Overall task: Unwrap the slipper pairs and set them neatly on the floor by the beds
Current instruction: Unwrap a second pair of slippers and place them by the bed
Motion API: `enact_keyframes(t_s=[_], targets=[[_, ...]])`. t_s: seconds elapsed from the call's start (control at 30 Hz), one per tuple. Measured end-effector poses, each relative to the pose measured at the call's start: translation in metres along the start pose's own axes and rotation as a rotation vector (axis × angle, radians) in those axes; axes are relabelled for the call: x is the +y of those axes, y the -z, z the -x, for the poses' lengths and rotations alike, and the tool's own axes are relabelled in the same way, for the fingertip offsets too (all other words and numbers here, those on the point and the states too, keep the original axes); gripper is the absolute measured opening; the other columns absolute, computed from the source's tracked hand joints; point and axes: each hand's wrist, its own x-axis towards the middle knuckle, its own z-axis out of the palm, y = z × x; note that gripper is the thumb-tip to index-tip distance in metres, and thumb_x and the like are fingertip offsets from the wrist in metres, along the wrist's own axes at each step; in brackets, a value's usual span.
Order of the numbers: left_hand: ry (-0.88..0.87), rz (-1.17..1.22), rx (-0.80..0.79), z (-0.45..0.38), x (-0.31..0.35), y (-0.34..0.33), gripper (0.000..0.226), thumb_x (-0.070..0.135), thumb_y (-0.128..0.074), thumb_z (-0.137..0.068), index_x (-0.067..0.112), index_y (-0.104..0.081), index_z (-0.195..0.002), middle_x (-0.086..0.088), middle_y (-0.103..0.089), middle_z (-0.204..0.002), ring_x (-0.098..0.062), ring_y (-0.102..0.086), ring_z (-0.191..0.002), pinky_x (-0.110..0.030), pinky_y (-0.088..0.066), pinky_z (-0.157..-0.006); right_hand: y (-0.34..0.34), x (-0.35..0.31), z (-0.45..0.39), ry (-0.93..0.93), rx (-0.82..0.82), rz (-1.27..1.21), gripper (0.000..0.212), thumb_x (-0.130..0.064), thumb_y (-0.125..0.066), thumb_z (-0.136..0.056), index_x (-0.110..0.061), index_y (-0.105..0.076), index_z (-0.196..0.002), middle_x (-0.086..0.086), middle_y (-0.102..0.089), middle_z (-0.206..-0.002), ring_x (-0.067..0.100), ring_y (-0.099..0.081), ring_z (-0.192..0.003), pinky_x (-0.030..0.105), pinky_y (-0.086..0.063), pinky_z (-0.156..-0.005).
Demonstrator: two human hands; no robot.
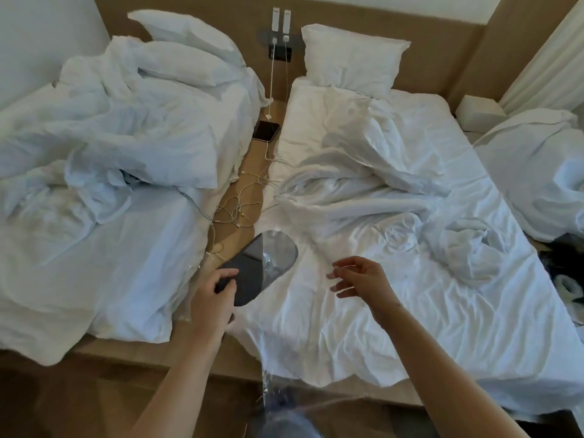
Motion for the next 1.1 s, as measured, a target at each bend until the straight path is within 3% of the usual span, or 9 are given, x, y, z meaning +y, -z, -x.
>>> enact_keyframes(t_s=[0.13,0.23,0.43,0.6,0.77,0.87,0.97,1.1], targets=[[0.094,-0.126,0.097,-0.066,-0.033,0.015,0.026,0.014,-0.052,-0.096,0.024,-0.06,-0.118,0.002,-0.056,-0.126,-0.022,-0.049,-0.123,-0.035,-0.044,-0.096,-0.033,0.017,-0.092,-0.101,-0.021,0.011,0.012,-0.001,-0.06,-0.089,-0.001,-0.063,-0.1,0.017,-0.074,-0.086,0.024,-0.069,-0.06,0.029,-0.056,-0.053],[0.203,-0.156,0.169,-0.121,-0.055,0.029,0.035,0.014,-0.051,-0.097,0.02,-0.053,-0.131,-0.005,-0.05,-0.14,-0.027,-0.046,-0.129,-0.04,-0.043,-0.101,-0.066,0.039,-0.16,-0.197,-0.019,0.016,0.011,0.0,-0.06,-0.088,0.0,-0.062,-0.098,0.014,-0.074,-0.082,0.023,-0.069,-0.059,0.029,-0.056,-0.054],[0.249,-0.275,0.313,-0.219,-0.116,0.049,0.036,0.012,-0.052,-0.096,0.021,-0.053,-0.131,-0.009,-0.052,-0.138,-0.032,-0.049,-0.126,-0.045,-0.044,-0.101,-0.151,0.09,-0.27,-0.337,-0.02,-0.002,0.009,0.0,-0.058,-0.088,-0.002,-0.06,-0.097,0.018,-0.073,-0.085,0.028,-0.07,-0.065,0.032,-0.056,-0.059],[0.172,-0.371,0.396,-0.267,-0.179,0.051,0.034,0.004,-0.053,-0.094,0.015,-0.06,-0.125,-0.012,-0.059,-0.125,-0.03,-0.055,-0.115,-0.035,-0.046,-0.092,-0.231,0.156,-0.338,-0.403,0.001,0.039,0.009,0.001,-0.057,-0.086,-0.003,-0.059,-0.094,0.019,-0.071,-0.082,0.03,-0.067,-0.064,0.033,-0.055,-0.058],[0.166,-0.337,0.462,-0.287,-0.229,0.056,0.034,0.008,-0.05,-0.097,0.018,-0.057,-0.129,0.001,-0.053,-0.113,-0.012,-0.05,-0.105,-0.028,-0.042,-0.089,-0.294,0.238,-0.386,-0.462,0.062,0.162,0.009,-0.003,-0.063,-0.082,-0.008,-0.062,-0.09,0.011,-0.069,-0.072,0.024,-0.064,-0.061,0.042,-0.058,-0.066],[0.197,-0.332,0.496,-0.289,-0.247,0.062,0.034,0.012,-0.049,-0.098,0.02,-0.056,-0.13,0.004,-0.051,-0.116,-0.01,-0.05,-0.106,-0.023,-0.043,-0.088,-0.326,0.273,-0.404,-0.349,0.109,0.393,0.005,-0.016,-0.063,-0.082,-0.021,-0.061,-0.084,-0.003,-0.065,-0.07,0.018,-0.064,-0.063,0.038,-0.059,-0.072],[0.22,-0.33,0.499,-0.291,-0.264,0.066,0.035,0.014,-0.049,-0.098,0.02,-0.056,-0.131,0.008,-0.049,-0.118,-0.004,-0.046,-0.106,-0.009,-0.036,-0.079,-0.357,0.294,-0.419,-0.272,0.063,0.442,0.014,-0.02,-0.057,-0.086,-0.029,-0.053,-0.077,0.001,-0.069,-0.083,0.024,-0.068,-0.076,0.039,-0.058,-0.075],[0.24,-0.245,0.509,-0.293,-0.288,0.07,0.034,0.017,-0.049,-0.098,0.027,-0.056,-0.13,0.014,-0.048,-0.117,0.014,-0.048,-0.091,-0.006,-0.036,-0.075,-0.383,0.318,-0.437,-0.394,0.111,0.324,0.015,-0.01,-0.054,-0.088,-0.021,-0.053,-0.078,0.009,-0.068,-0.091,0.026,-0.063,-0.078,0.035,-0.056,-0.076]])
